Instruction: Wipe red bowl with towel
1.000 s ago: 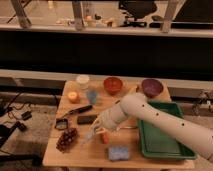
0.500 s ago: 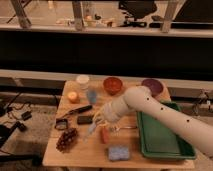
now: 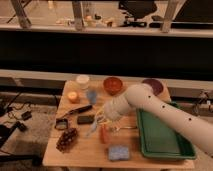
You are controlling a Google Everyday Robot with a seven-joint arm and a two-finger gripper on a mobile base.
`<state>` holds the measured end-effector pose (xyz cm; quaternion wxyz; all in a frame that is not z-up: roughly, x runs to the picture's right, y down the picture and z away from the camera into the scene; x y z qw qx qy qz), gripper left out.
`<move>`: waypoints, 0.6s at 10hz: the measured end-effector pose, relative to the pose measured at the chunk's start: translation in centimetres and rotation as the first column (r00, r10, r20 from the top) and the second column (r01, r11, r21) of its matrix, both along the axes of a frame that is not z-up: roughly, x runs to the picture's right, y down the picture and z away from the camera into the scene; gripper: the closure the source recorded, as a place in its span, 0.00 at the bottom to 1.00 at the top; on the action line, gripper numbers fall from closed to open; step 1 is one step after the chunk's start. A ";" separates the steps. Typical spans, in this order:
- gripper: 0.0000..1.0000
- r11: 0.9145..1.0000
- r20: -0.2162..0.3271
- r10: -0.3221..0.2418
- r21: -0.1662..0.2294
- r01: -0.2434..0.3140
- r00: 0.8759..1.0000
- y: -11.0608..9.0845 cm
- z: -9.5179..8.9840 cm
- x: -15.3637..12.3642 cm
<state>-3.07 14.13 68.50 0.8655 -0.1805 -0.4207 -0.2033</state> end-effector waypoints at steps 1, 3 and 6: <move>0.82 1.000 0.001 -0.001 0.000 0.001 1.000 0.0 0.0 -0.1; 0.82 1.000 0.000 0.000 0.000 0.000 1.000 0.0 0.0 0.0; 0.82 1.000 -0.014 0.016 0.021 -0.016 1.000 -0.4 0.2 0.1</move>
